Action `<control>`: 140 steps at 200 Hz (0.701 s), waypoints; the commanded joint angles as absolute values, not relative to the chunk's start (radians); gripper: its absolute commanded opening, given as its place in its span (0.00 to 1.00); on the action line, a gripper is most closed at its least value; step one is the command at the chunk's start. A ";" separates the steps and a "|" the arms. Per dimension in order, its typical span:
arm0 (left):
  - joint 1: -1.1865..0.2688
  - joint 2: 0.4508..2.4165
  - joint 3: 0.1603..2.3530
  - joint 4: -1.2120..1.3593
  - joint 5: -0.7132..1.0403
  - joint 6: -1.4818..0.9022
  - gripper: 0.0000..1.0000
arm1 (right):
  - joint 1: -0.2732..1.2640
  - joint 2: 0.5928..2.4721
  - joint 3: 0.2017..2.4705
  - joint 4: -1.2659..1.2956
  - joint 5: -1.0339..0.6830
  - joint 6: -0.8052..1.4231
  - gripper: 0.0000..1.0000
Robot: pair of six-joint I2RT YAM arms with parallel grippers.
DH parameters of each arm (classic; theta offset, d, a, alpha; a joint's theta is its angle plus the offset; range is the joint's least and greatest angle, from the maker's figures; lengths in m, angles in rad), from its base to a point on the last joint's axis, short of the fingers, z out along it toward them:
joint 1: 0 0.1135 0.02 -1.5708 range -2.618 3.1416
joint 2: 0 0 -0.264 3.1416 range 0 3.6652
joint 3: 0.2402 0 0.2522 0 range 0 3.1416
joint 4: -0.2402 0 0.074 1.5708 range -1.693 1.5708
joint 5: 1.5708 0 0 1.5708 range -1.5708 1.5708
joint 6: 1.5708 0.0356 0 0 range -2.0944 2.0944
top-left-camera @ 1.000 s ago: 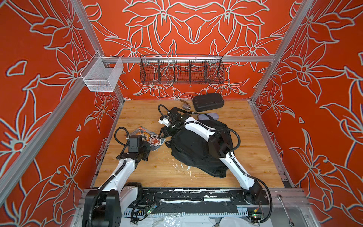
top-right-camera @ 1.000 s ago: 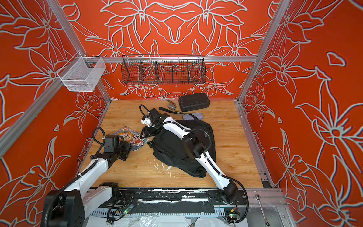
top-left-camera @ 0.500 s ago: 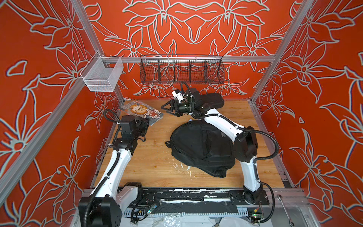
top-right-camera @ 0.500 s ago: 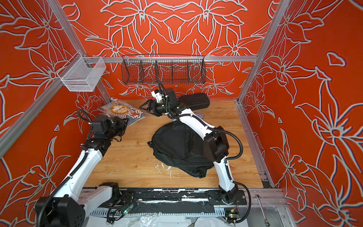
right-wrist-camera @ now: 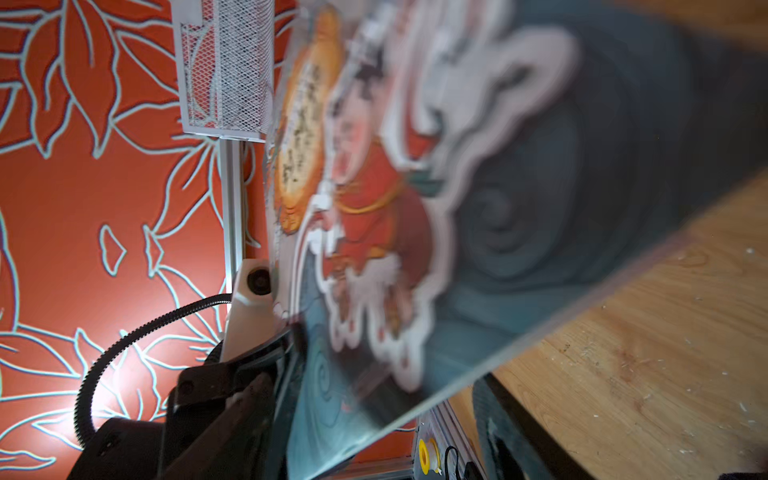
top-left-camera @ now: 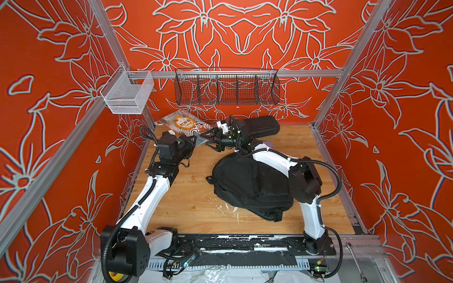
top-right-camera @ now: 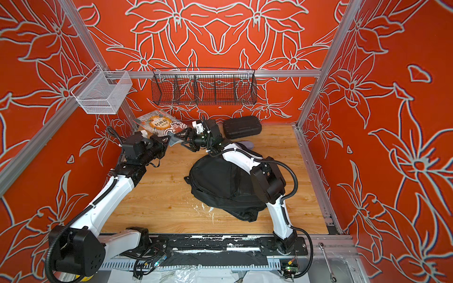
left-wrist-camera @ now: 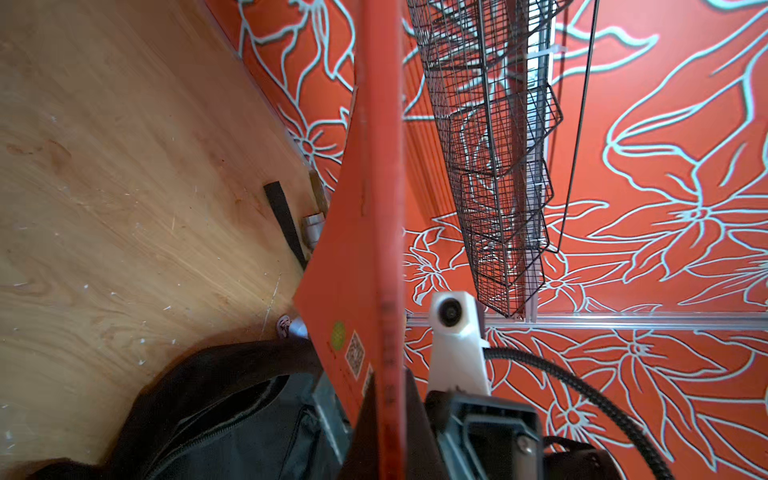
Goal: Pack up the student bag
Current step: 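Raise the blue-orange book upright with left gripper while right gripper moves beside it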
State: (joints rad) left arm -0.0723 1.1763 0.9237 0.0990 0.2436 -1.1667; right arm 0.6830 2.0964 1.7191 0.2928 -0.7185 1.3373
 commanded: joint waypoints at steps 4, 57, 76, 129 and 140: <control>-0.081 1.154 0.954 0.161 0.235 -1.151 0.00 | 0.687 2.046 1.657 0.426 -0.663 1.422 0.77; -0.117 1.172 0.944 0.187 0.250 -1.171 0.00 | 0.687 2.057 1.626 0.604 -0.597 1.504 0.75; -0.140 1.172 0.933 0.178 0.239 -1.164 0.00 | 0.688 2.066 1.623 0.651 -0.577 1.526 0.70; -0.169 1.161 0.910 0.125 0.199 -1.125 0.03 | 0.683 2.072 1.593 0.726 -0.551 1.533 0.23; -0.171 1.151 0.917 0.073 0.181 -1.100 0.13 | 0.680 2.063 1.588 0.710 -0.555 1.504 0.14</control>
State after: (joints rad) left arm -0.1585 1.1755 0.9108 0.1356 0.2062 -1.1610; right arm 0.6830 2.0903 1.6009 0.6476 -0.5724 1.5215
